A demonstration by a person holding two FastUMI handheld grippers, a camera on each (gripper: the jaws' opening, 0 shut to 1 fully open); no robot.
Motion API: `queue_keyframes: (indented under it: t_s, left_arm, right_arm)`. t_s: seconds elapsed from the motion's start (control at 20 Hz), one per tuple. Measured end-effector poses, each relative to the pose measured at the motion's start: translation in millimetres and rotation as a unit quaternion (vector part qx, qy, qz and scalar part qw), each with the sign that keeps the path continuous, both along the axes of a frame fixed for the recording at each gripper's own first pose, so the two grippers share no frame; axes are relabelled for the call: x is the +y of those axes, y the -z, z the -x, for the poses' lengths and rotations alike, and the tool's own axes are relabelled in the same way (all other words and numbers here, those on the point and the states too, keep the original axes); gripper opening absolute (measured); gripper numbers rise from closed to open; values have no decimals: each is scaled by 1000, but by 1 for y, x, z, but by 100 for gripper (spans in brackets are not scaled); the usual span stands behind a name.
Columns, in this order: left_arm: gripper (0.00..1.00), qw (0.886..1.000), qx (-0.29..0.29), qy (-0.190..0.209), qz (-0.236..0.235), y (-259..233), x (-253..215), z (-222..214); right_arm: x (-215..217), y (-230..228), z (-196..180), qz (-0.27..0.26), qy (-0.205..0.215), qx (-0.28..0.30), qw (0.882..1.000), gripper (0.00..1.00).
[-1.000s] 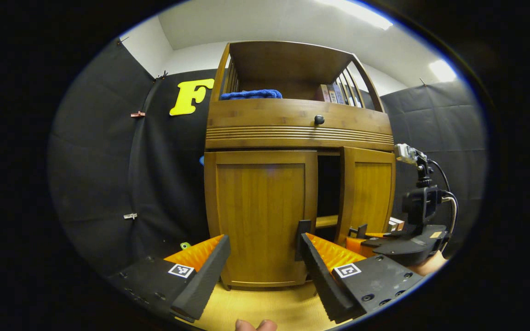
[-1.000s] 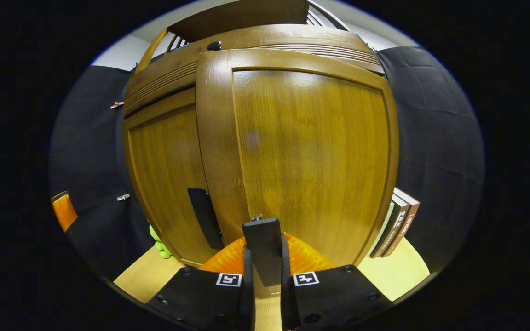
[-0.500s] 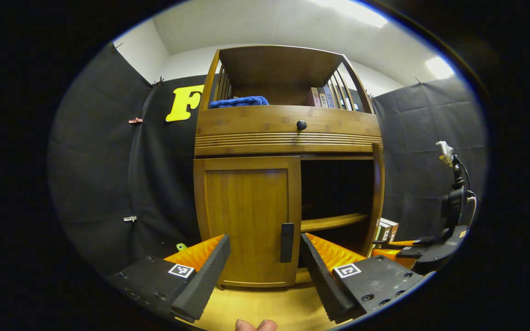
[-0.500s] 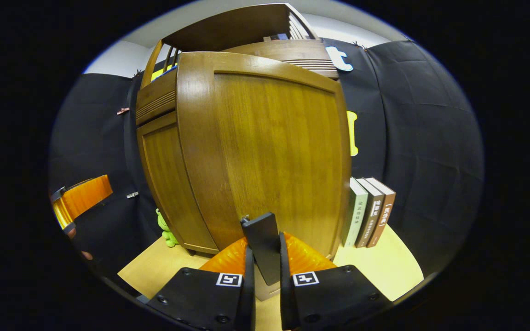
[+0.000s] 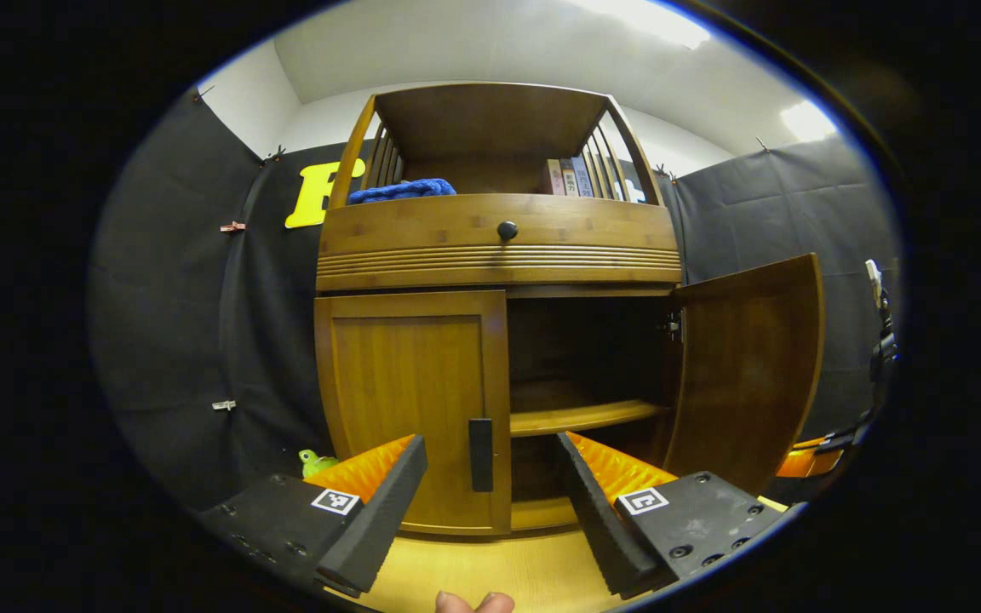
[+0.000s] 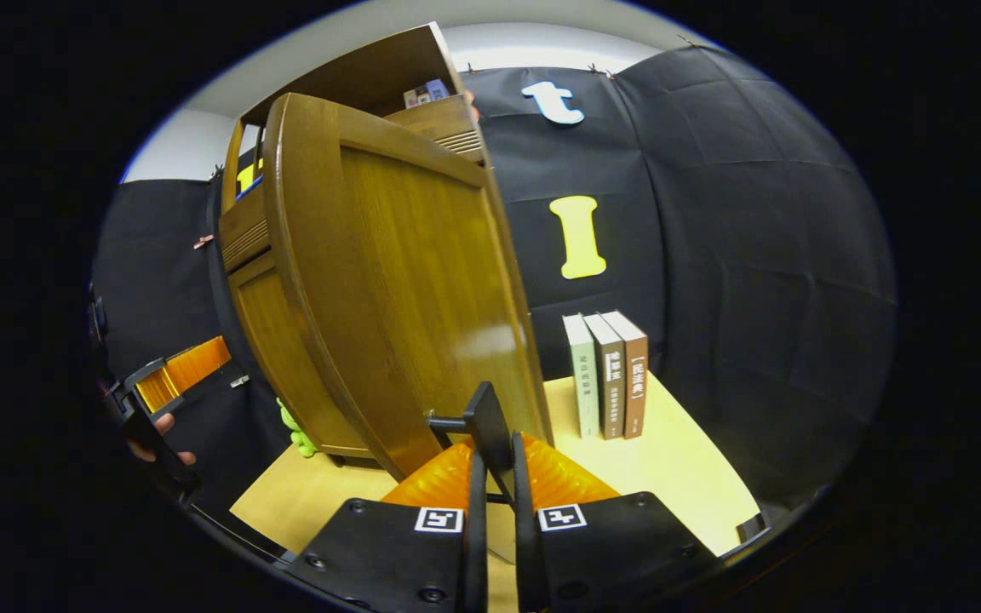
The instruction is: Open the right door of the double-door shoe cabinet with the right hand, and open the left door with the left hand.
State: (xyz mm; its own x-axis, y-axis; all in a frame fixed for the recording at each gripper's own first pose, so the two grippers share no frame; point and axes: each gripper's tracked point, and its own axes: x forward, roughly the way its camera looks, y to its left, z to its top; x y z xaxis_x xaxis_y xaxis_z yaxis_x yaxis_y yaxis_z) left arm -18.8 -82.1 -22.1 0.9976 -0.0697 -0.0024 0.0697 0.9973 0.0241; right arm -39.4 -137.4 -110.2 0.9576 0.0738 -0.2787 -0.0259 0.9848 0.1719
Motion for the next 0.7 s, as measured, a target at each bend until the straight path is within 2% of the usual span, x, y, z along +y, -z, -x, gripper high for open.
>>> queue_keyframes:
  t_s: [0.05, 0.1, 0.3, 0.5, 0.6, 0.7]
  left_arm:
    - [93, 1000, 0, 3, 0, -2, -7, -2]
    - [95, 1000, -1, 6, 0, -3, -13, -2]
    - [95, 1000, -1, 17, 0, -7, -35, -6]
    - [93, 1000, 5, 21, -6, -5, -46, -10]
    - [93, 1000, 8, 21, -6, -1, -47, -12]
    - [93, 1000, 12, 21, -4, 2, -47, -16]
  right_arm:
    - [-7, -2, 2, 9, -5, -2, 1000, 26]
    - [-13, -5, 5, 20, -10, -3, 1000, 15]
    - [-43, -14, 13, 70, -6, -13, 997, 15]
    - [-67, -22, 16, 65, 23, -20, 997, 15]
    - [-67, -25, 20, 53, 24, -22, 998, 15]
    - [-71, -25, 23, 63, 31, -24, 997, 15]
